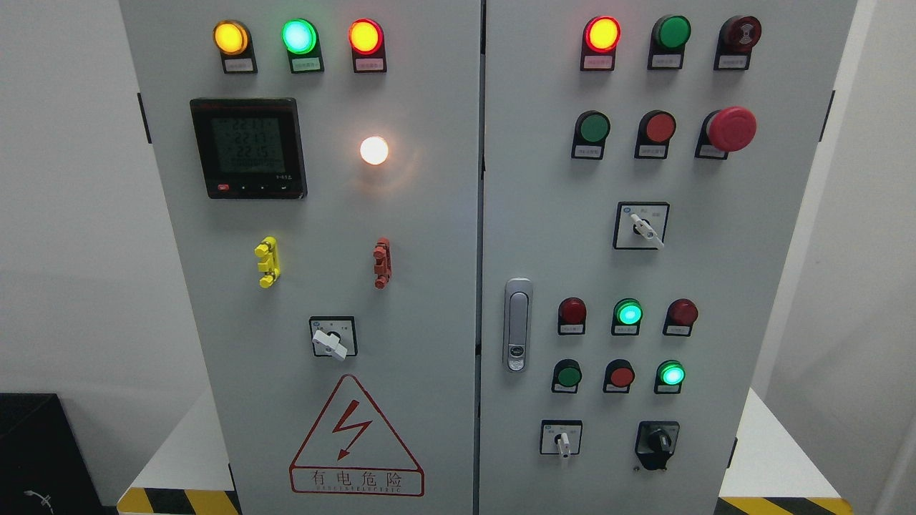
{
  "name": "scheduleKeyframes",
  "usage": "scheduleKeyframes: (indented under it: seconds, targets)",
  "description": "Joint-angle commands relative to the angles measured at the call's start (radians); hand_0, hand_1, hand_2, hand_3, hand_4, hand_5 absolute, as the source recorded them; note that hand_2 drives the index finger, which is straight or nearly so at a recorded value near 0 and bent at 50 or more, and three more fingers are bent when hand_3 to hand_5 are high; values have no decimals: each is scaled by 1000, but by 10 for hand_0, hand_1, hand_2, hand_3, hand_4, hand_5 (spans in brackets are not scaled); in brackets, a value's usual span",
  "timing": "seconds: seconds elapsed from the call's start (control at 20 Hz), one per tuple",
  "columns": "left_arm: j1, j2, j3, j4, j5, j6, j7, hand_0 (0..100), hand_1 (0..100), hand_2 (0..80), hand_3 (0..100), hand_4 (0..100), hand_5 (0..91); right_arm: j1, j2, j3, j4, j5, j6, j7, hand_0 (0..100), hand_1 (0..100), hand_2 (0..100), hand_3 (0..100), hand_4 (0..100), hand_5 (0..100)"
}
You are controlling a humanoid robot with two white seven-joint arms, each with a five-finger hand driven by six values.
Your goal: Flip black knob to close circuit
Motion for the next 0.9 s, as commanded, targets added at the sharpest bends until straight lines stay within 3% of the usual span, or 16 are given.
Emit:
scheduleKeyframes:
  seconds: [0.0, 0.5, 0.85]
  targets:
    - [0, 0, -20, 21, -21, 0, 1, 0, 0, 0, 0, 0, 0, 1, -1, -22, 21, 0, 0, 2, 0, 155, 0, 0, 0, 0]
    - [0, 0, -20, 21, -21, 0, 1, 0, 0, 0, 0, 0, 0, 1, -1, -17, -9, 2, -2, -1, 0, 155, 0, 0, 0, 0]
    - [0, 0, -20, 21, -21, 0, 1, 0, 0, 0, 0, 0, 0, 25, -14, -29, -204, 103, -2, -37, 0, 157, 0, 0, 0, 0]
